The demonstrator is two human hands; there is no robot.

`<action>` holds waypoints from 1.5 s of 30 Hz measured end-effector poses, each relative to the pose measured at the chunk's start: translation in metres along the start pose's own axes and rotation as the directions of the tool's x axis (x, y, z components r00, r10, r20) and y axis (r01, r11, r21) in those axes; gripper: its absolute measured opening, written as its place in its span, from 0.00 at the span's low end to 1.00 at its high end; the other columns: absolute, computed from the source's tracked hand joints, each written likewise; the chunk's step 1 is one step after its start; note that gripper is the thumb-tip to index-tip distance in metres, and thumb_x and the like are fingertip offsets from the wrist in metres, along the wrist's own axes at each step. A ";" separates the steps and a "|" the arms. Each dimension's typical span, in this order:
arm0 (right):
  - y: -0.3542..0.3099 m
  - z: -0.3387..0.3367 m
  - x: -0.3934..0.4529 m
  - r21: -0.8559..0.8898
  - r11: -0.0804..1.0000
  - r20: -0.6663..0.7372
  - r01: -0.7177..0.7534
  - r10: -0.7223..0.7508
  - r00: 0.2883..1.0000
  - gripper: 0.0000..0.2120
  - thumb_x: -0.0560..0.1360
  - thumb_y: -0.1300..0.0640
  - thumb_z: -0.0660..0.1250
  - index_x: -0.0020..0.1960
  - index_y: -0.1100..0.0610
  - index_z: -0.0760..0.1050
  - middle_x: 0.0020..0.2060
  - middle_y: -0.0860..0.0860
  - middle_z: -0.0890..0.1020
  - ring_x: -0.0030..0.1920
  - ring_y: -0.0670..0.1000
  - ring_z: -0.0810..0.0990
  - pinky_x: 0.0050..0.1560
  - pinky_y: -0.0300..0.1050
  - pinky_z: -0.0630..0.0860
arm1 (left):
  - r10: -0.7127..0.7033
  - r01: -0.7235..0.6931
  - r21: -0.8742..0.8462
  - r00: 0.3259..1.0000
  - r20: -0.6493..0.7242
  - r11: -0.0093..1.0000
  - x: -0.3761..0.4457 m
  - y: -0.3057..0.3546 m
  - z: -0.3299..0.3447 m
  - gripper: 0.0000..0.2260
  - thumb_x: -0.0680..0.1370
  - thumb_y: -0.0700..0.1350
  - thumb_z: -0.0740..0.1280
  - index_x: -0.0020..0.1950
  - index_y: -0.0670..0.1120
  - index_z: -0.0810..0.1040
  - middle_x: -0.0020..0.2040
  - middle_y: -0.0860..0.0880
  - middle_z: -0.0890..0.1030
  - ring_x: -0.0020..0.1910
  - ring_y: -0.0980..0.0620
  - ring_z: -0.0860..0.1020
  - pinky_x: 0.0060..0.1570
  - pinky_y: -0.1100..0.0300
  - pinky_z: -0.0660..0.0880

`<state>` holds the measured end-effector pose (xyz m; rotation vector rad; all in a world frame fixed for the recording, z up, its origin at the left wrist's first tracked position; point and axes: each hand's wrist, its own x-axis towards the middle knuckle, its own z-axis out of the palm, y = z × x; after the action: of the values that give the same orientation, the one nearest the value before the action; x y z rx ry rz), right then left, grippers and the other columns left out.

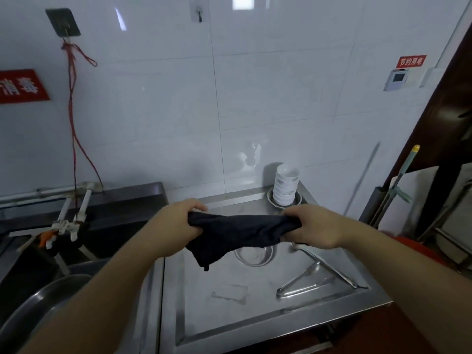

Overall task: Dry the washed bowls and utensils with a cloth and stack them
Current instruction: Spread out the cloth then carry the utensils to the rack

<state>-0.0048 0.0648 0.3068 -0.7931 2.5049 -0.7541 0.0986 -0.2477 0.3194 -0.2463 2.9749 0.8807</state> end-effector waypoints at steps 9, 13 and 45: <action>0.003 -0.067 -0.016 -0.068 0.985 -0.036 0.158 -0.160 0.986 0.14 0.74 0.41 0.75 0.48 0.47 0.73 0.40 0.51 0.82 0.31 0.46 0.81 0.36 0.48 0.79 | 0.079 -0.072 0.199 0.996 -0.028 0.977 0.008 0.072 -0.035 0.06 0.82 0.39 0.64 0.53 0.48 0.80 0.47 0.49 0.83 0.45 0.51 0.81 0.40 0.61 0.73; 0.023 -0.098 -0.012 -0.456 0.834 -0.267 0.310 -0.461 0.846 0.11 0.78 0.40 0.62 0.45 0.47 0.72 0.36 0.43 0.77 0.43 0.49 0.77 0.43 0.49 0.71 | 0.116 -0.108 0.158 0.993 -0.038 0.982 0.008 0.103 -0.044 0.06 0.81 0.37 0.66 0.51 0.47 0.80 0.46 0.49 0.83 0.45 0.49 0.81 0.40 0.61 0.72; 0.091 -0.187 -0.061 -0.011 0.990 -0.348 0.137 -0.132 0.928 0.11 0.81 0.45 0.67 0.46 0.50 0.80 0.38 0.42 0.82 0.42 0.49 0.80 0.44 0.45 0.72 | 0.077 -0.078 -0.044 0.997 -0.032 0.996 0.021 0.166 -0.028 0.07 0.82 0.53 0.69 0.50 0.51 0.83 0.46 0.51 0.85 0.47 0.50 0.83 0.50 0.52 0.77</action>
<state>-0.0920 0.2344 0.4097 -0.9020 2.7717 -1.0386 0.0520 -0.1289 0.4307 -0.1473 3.0134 0.9609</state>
